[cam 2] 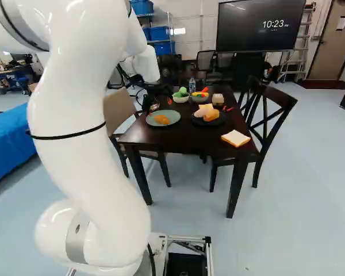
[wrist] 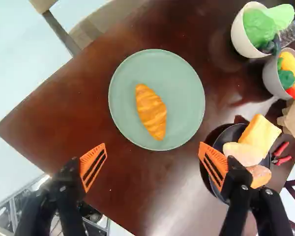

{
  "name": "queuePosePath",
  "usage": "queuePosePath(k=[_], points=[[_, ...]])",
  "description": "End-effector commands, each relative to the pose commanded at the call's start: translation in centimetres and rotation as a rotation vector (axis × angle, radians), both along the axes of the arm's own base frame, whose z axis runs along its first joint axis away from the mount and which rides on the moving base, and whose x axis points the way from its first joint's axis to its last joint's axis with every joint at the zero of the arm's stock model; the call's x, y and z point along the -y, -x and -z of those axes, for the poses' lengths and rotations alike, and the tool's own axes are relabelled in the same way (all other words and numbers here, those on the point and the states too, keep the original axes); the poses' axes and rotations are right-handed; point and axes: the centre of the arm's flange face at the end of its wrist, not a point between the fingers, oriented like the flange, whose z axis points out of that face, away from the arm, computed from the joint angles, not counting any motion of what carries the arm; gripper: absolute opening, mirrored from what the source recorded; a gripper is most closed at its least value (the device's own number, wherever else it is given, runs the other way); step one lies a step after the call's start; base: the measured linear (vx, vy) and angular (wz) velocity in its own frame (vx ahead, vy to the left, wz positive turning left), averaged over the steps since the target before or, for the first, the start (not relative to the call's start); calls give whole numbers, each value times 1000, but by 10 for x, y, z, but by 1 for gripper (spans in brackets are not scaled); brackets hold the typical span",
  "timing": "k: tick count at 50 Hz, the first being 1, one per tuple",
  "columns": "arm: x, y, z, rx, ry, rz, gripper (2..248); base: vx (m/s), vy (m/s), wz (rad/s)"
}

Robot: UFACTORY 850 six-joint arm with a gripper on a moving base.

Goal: Move the croissant to the empty plate

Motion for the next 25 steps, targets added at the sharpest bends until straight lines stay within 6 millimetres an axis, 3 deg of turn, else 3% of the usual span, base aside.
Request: queuePosePath(k=[25], points=[[2, 71, 41, 196, -83, 170, 247, 0, 0, 0]])
